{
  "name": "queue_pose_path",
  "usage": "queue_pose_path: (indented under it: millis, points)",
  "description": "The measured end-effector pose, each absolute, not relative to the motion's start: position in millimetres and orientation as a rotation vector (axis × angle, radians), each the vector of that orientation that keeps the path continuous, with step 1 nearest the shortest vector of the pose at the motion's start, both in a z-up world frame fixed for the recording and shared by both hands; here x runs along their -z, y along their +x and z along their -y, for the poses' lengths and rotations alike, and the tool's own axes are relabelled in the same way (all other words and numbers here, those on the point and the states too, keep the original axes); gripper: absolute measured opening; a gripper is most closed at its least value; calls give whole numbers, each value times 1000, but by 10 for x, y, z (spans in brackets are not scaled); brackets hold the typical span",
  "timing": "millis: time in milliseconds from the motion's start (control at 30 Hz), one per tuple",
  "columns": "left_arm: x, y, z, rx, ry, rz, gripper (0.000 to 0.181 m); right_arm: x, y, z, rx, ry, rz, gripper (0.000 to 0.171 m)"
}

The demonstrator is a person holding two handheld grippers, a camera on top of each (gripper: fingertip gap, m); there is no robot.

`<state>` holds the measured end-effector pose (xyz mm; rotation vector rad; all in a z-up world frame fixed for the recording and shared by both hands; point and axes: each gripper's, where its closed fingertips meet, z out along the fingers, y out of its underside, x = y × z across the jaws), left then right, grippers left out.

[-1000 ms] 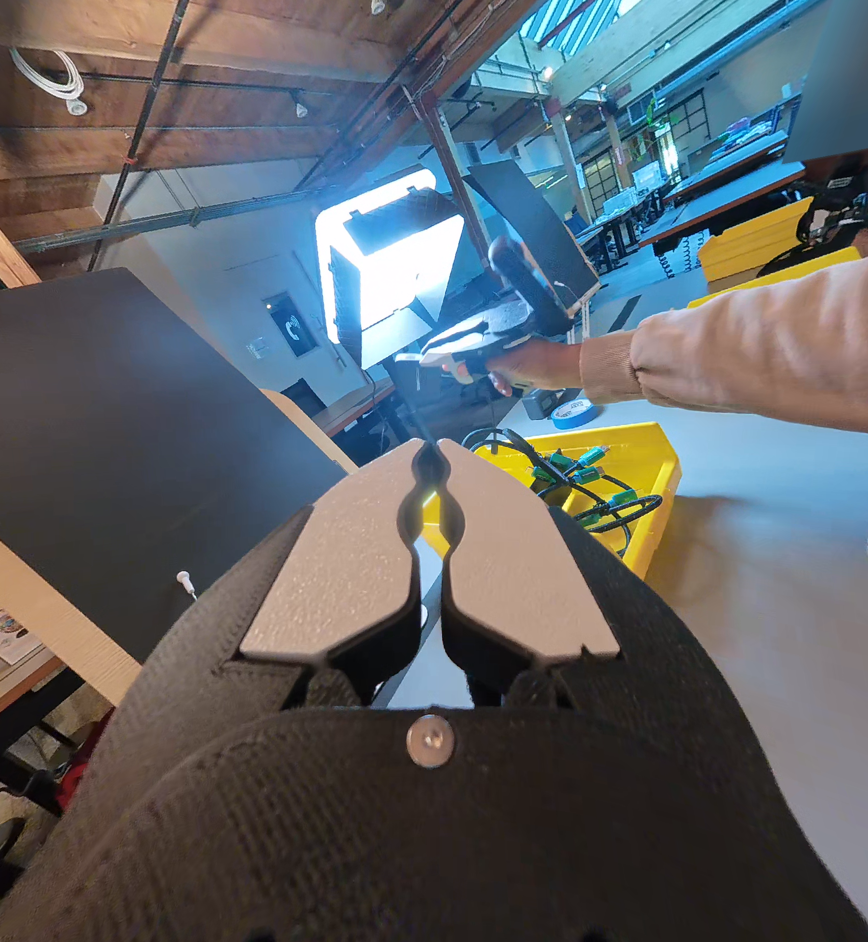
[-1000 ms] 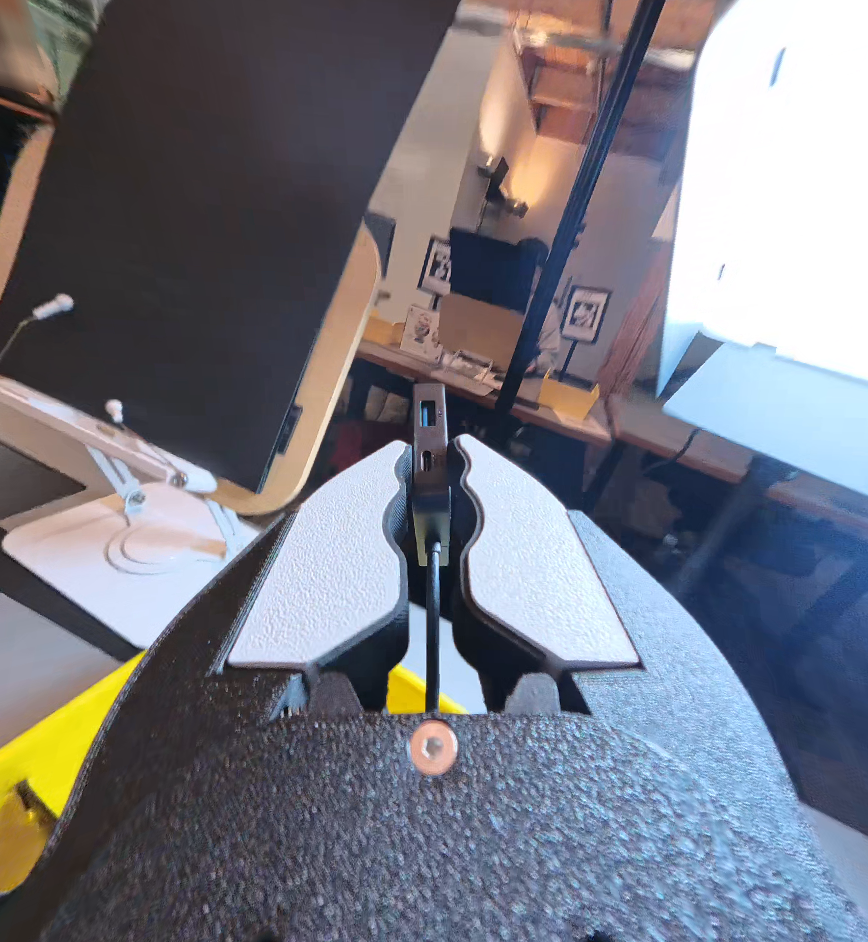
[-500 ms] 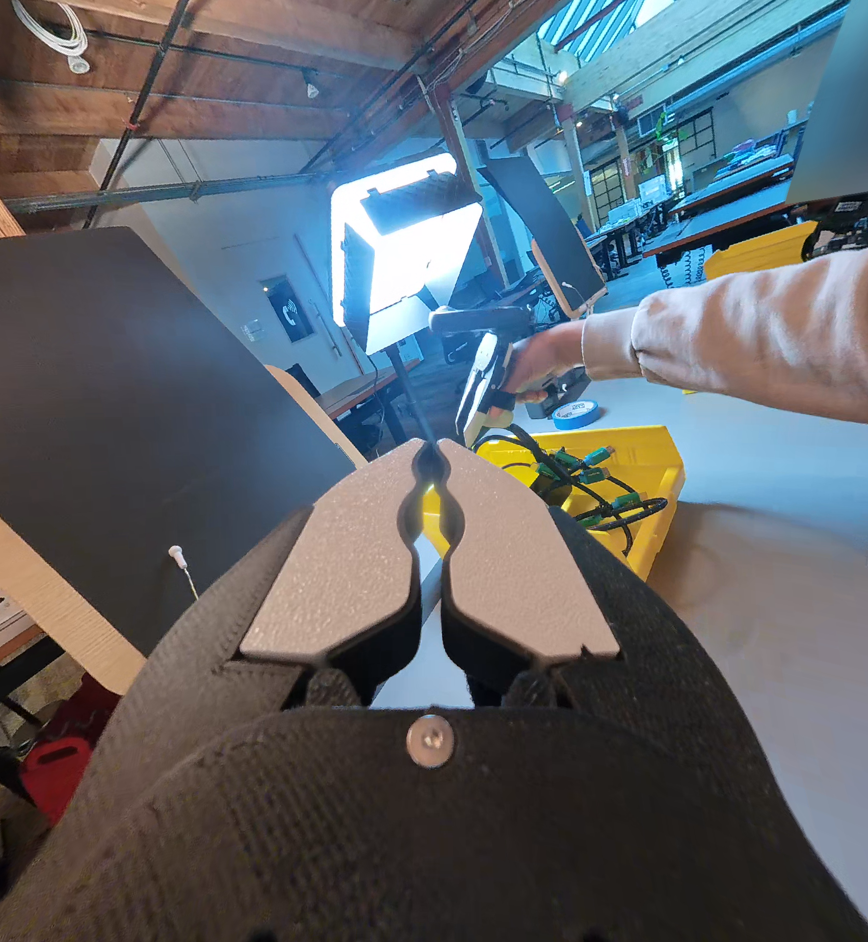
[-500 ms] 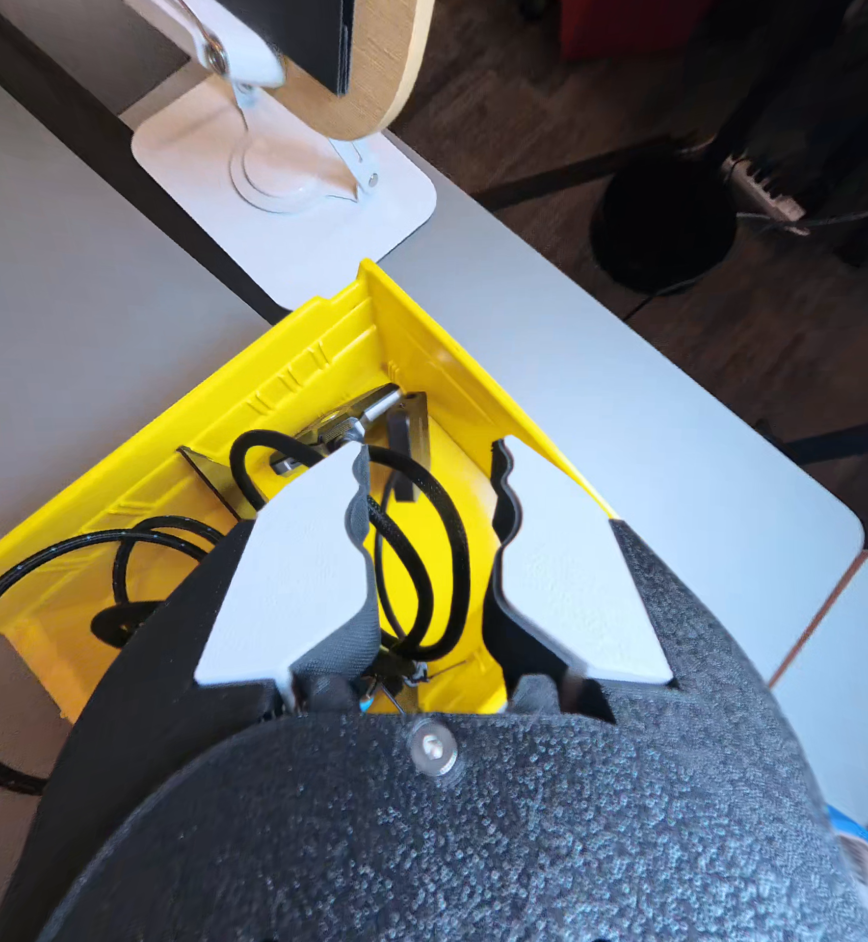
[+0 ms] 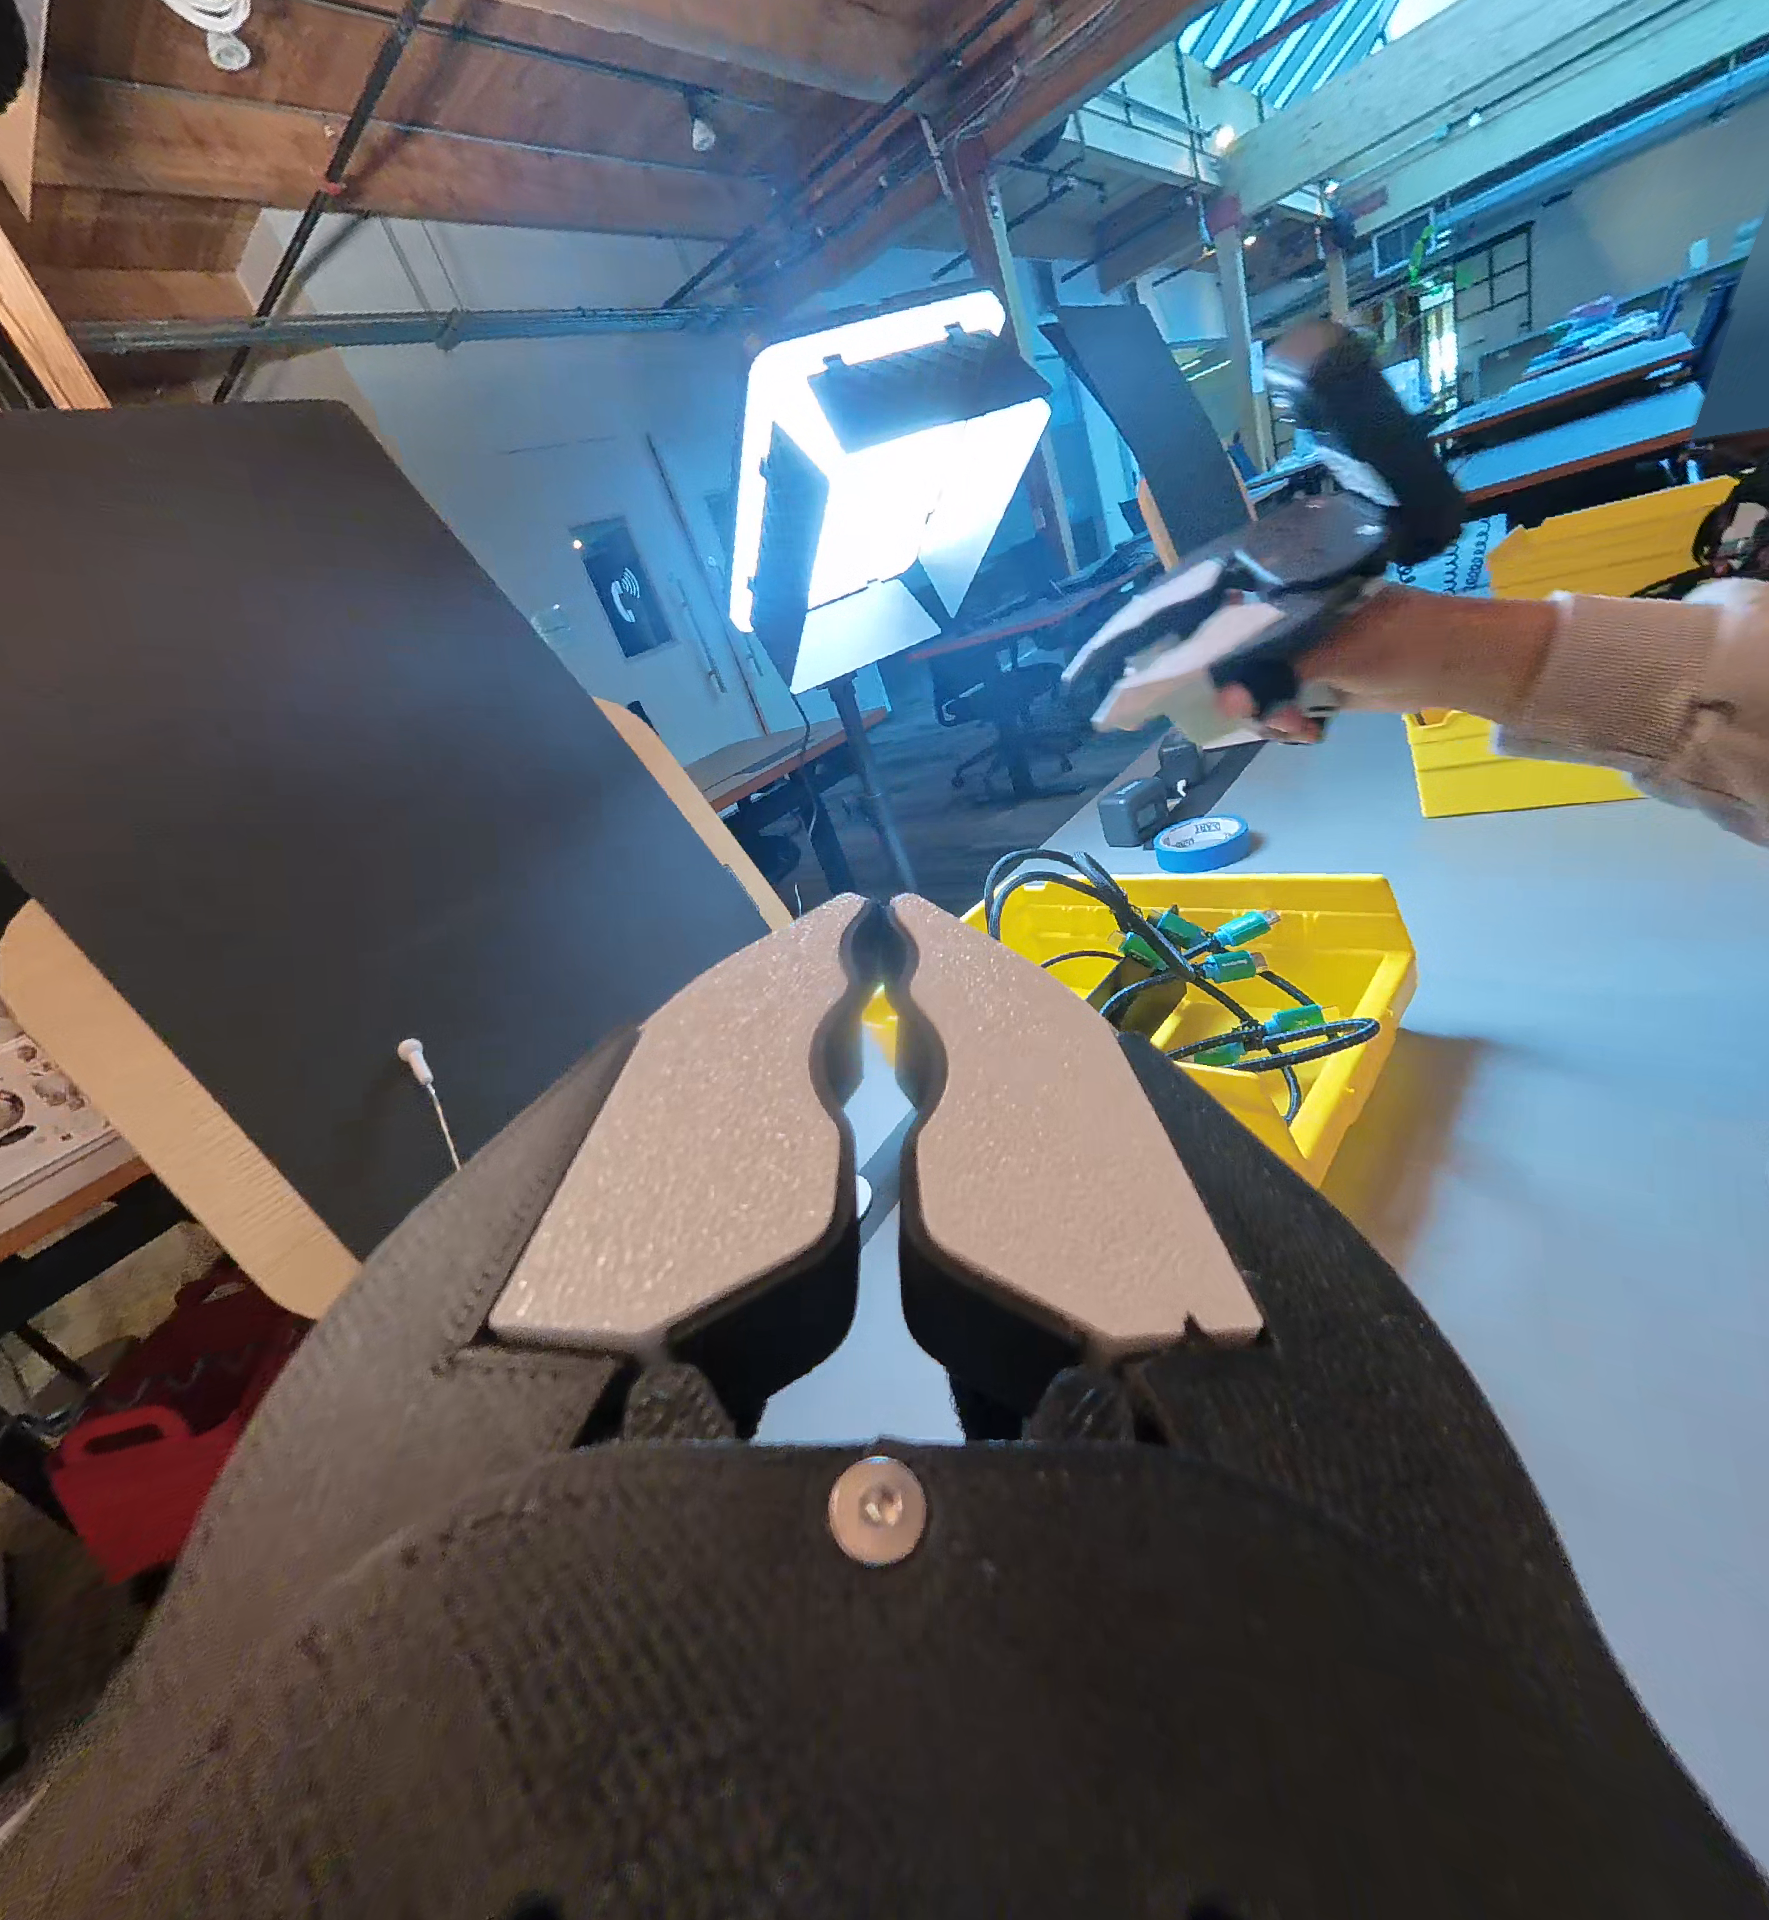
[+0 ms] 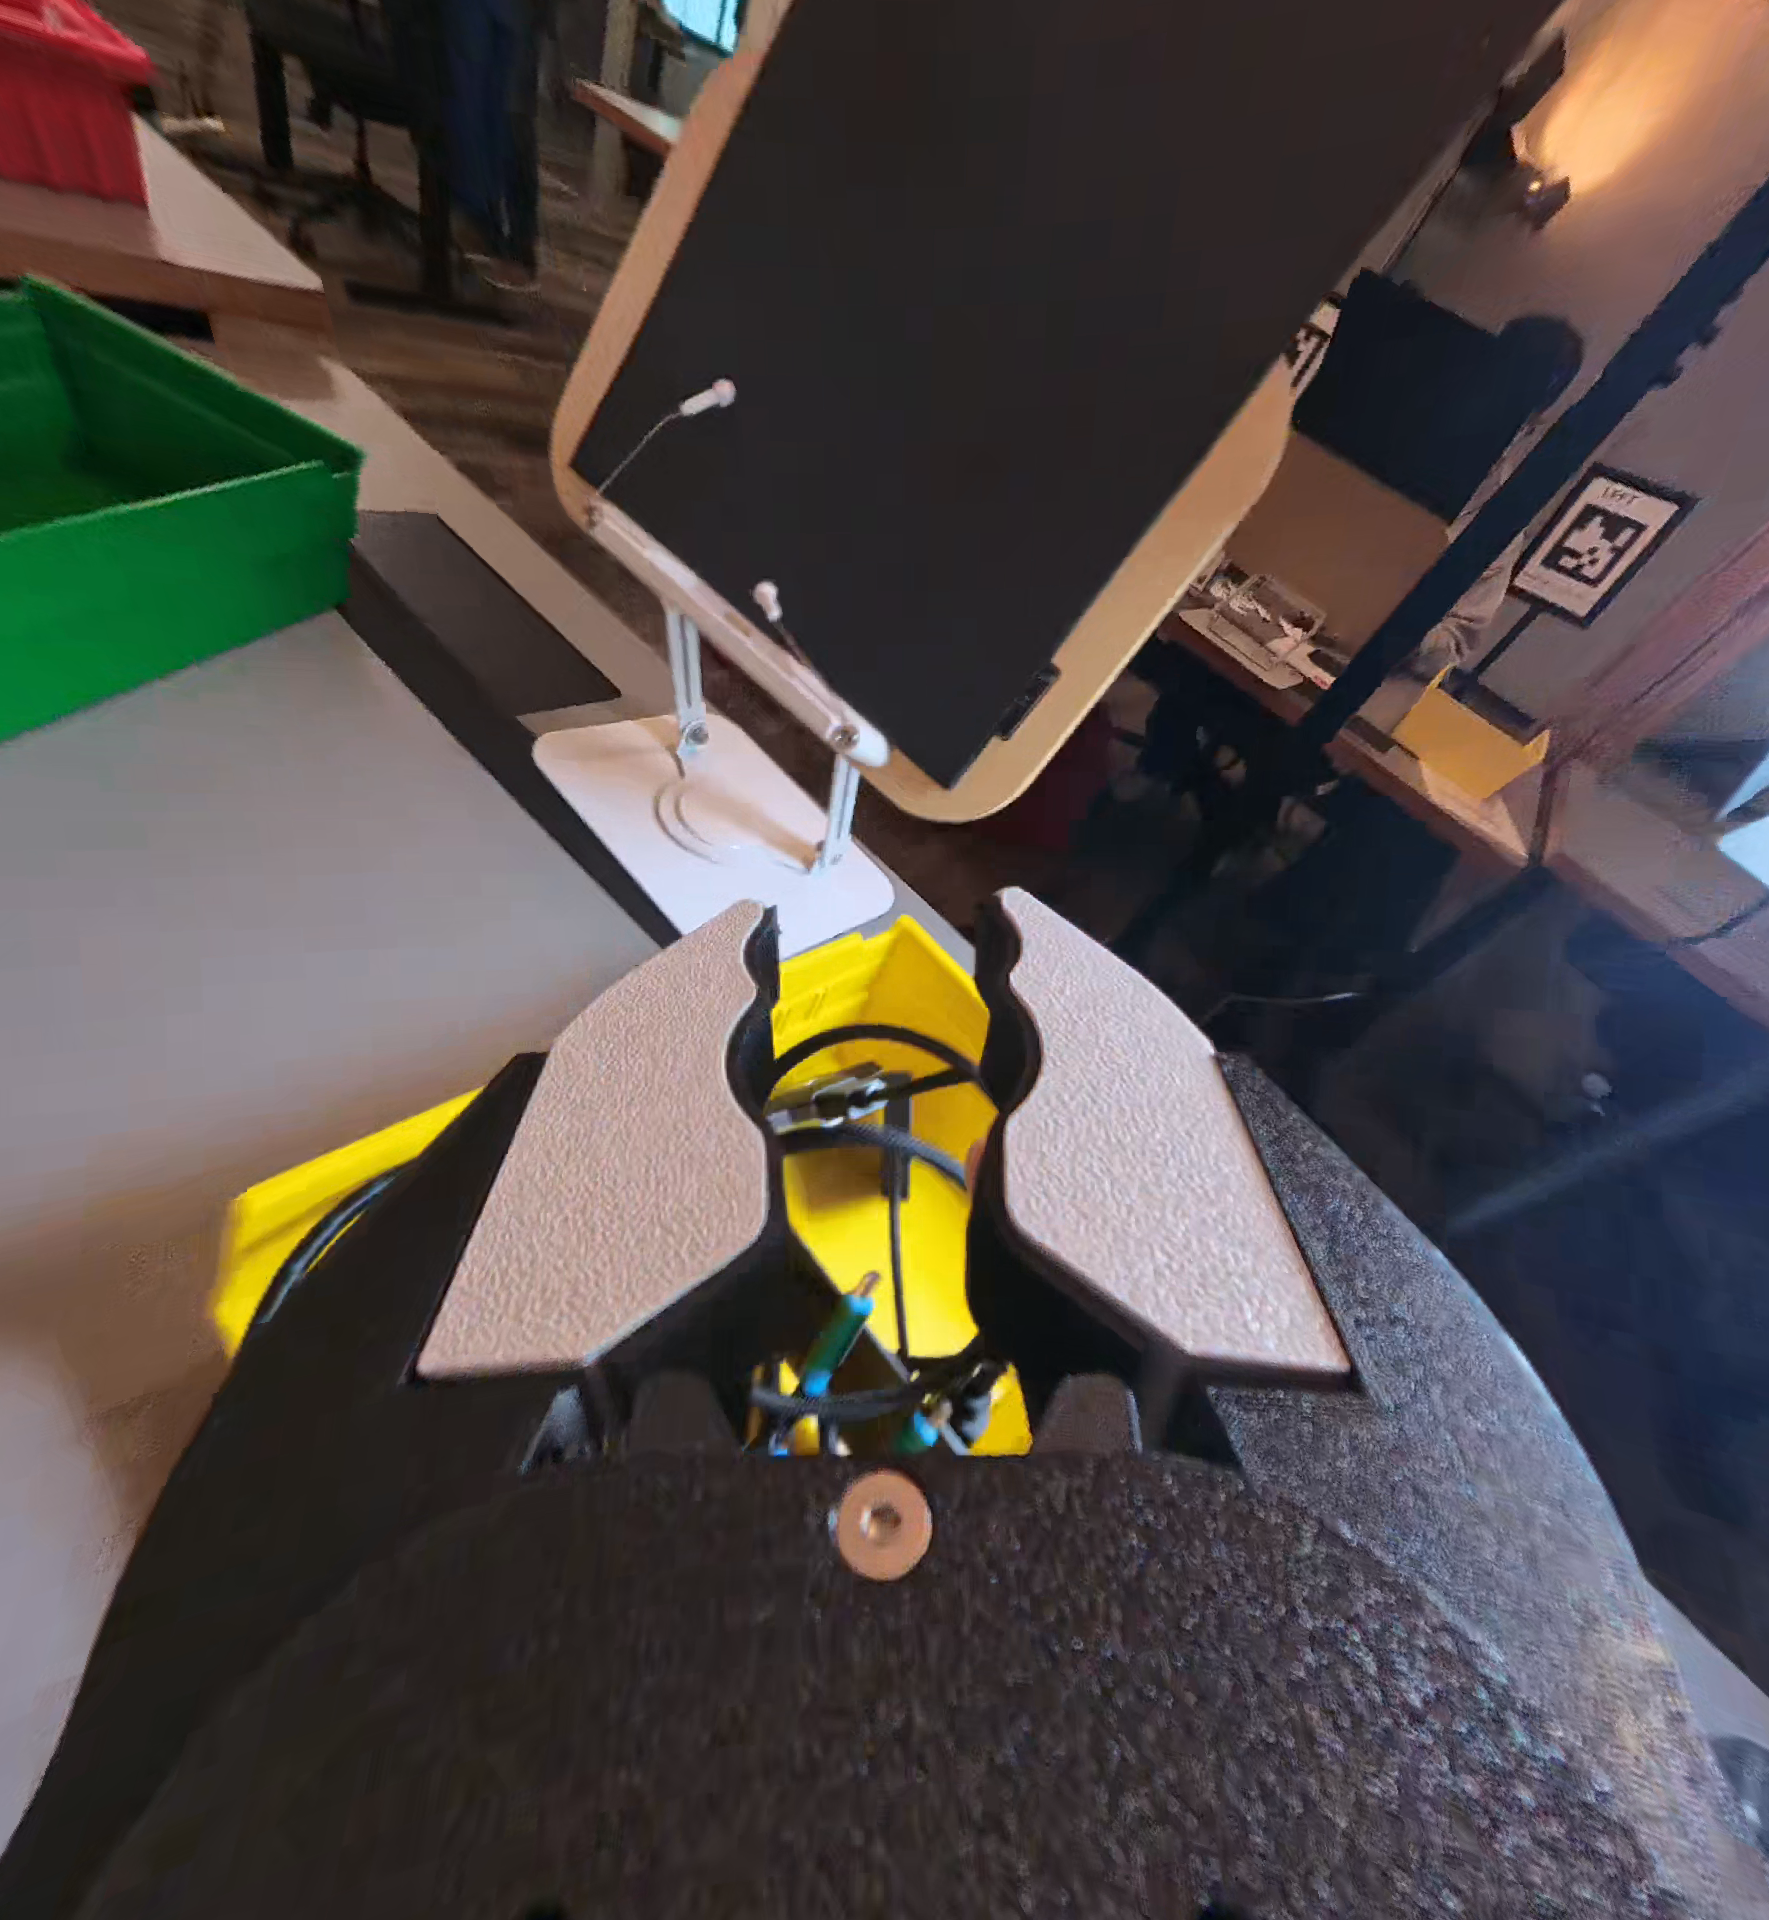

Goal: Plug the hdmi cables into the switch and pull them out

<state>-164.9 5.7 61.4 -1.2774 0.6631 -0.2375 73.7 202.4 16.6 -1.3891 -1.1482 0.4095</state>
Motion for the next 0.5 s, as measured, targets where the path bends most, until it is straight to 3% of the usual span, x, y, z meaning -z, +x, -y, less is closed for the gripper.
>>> queue_pose_path:
  millis: [33,300,400,500]
  points:
    - [-610,-1677,-55,233,-1283,-663,0,-56,770,-1865,-377,-1386,1170,37]
    - [-401,-1953,-10,93,-1411,-720,2,1203,1145,-1019,-127,-1504,1412,39]
    - [36,-2142,47,-1,-1569,-808,4,1587,1302,-956,-41,-1570,1499,39]
    - [627,-2376,218,-13,-1800,-893,18,1814,1386,-966,8,-1631,1555,47]
